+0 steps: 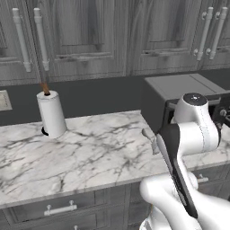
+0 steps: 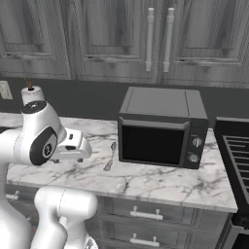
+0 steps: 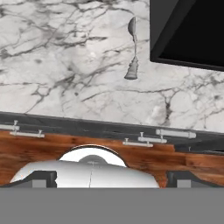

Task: Take the fork and place it on the left side of the plate. Then take the spoon and place it on the right side of the plate. Make sure they're directly next to the plate.

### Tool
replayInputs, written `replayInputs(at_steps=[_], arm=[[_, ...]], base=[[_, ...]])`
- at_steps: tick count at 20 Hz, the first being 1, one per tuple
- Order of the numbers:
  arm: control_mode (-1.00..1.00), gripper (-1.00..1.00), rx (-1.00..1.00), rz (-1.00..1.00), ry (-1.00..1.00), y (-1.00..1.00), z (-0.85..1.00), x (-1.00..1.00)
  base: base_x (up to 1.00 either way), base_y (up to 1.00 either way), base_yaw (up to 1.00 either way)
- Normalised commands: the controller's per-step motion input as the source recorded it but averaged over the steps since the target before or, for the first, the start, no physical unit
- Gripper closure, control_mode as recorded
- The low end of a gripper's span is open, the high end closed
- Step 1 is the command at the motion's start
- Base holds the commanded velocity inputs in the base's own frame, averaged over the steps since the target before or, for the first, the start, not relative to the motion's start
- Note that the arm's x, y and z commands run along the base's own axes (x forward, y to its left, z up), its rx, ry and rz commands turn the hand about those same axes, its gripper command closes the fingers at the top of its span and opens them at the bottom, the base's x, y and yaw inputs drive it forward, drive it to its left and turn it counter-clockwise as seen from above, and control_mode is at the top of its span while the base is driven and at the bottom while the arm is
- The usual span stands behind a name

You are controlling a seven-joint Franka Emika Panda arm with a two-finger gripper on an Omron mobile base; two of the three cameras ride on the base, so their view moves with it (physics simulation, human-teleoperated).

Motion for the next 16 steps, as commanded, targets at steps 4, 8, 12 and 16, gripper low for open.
replayInputs(at_steps=[4, 8, 12, 16], arm=[[-1.00, -1.00, 0.00, 0.00, 0.04, 0.00, -0.47, 0.45], [-1.00, -1.00, 0.00, 0.00, 0.05, 0.00, -0.42, 0.45], [-1.00, -1.00, 0.00, -0.06, 0.00, 0.00, -0.28, 0.27], [-1.00, -1.00, -0.02, -0.19, 0.00, 0.00, -0.16, 0.20]], base=[[0.00, 0.00, 0.00], [0.00, 0.00, 0.00], [0.00, 0.00, 0.00], [0.00, 0.00, 0.00]])
